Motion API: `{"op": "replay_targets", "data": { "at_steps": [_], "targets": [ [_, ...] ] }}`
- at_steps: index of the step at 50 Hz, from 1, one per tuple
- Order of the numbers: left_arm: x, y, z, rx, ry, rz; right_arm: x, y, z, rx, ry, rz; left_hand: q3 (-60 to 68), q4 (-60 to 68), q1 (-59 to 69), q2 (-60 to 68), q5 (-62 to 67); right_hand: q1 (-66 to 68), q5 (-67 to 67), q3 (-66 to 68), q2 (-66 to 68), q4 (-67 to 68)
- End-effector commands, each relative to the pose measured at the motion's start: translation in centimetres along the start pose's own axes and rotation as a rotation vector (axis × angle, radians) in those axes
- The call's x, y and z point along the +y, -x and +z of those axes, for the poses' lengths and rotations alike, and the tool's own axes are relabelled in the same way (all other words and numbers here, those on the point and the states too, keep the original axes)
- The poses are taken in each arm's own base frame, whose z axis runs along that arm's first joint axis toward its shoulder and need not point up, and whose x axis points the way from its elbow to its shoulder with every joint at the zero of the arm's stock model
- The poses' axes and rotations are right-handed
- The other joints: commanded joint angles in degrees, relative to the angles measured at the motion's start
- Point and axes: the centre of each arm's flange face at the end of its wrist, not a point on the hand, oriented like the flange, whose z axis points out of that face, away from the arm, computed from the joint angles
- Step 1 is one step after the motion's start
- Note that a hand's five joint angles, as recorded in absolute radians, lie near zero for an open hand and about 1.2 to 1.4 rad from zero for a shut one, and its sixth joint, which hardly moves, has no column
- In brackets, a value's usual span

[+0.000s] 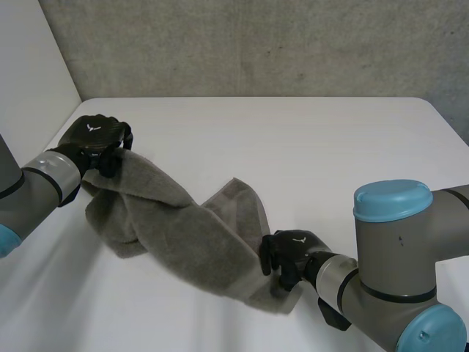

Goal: Fold the towel.

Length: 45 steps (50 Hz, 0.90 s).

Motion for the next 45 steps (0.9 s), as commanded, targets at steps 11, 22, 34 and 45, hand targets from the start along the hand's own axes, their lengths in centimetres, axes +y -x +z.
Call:
{"op": "replay_targets", "data": {
  "at_steps": [11, 22, 34, 45],
  "targets": [
    [-0.3, 0.0, -0.3, -0.002, -0.008, 0.003, -1.9, 0.4, -2.0, 0.000, -0.069, -0.014, -8.68, -7.05, -3.31, -6.40, -16.56, -14.79, -14.42, -14.70, -14.51, -14.89],
    [-0.3, 0.0, -0.4, -0.002, -0.008, 0.001, -2.0, -0.2, -2.7, 0.050, -0.075, -0.098, -8.68, -7.05, -3.31, -6.40, -16.56, -17.99, -17.62, -17.90, -17.71, -18.08],
    [-0.3, 0.0, -0.5, 0.000, -0.008, 0.001, -0.5, -0.4, -2.4, 0.052, -0.030, -0.125, -8.68, -7.05, -3.31, -6.40, -16.56, -18.50, -18.13, -18.41, -18.22, -18.59],
    [-0.3, -0.1, -0.5, 0.001, -0.008, 0.001, 0.5, -0.3, -1.7, 0.043, 0.009, -0.125, -8.68, -7.05, -3.31, -6.40, -16.56, -15.64, -15.27, -15.55, -15.36, -15.73]
  ]
}}
